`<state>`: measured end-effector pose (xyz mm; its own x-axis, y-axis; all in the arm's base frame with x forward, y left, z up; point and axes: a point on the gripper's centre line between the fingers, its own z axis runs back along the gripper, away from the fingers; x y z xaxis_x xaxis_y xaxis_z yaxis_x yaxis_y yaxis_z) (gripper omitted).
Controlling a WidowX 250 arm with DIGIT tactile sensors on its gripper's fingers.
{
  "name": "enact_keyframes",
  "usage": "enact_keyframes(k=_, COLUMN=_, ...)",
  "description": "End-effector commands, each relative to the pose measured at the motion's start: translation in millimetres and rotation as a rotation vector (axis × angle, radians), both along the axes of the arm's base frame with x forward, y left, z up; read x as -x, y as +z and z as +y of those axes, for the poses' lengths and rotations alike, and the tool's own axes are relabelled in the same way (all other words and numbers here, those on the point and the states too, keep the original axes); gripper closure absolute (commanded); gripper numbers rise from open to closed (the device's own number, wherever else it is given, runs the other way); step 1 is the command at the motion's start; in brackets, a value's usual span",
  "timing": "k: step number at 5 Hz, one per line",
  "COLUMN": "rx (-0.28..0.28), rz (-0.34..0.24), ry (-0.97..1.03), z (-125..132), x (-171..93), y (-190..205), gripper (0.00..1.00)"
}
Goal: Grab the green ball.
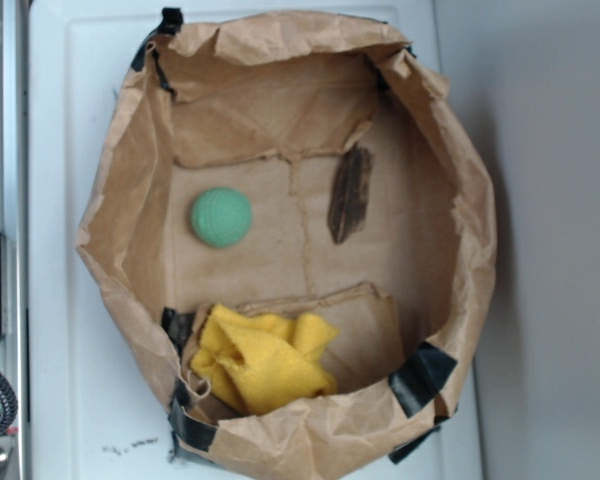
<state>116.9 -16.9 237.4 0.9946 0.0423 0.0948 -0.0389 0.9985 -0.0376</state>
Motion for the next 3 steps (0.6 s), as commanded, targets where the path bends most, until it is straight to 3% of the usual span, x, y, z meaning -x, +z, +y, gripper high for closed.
enact_keyframes(k=1, rx=0.0, rz=0.0, ry=0.0, z=0, x=0, y=0, gripper=0.0)
enact_keyframes(k=2, rx=0.011, rz=-0.006, ry=0.019, z=24, x=-50, y=-5, gripper=0.0)
enact_keyframes(k=3, rx=-0.015, rz=0.004, ry=0.069, z=54, x=-99, y=-16, gripper=0.0)
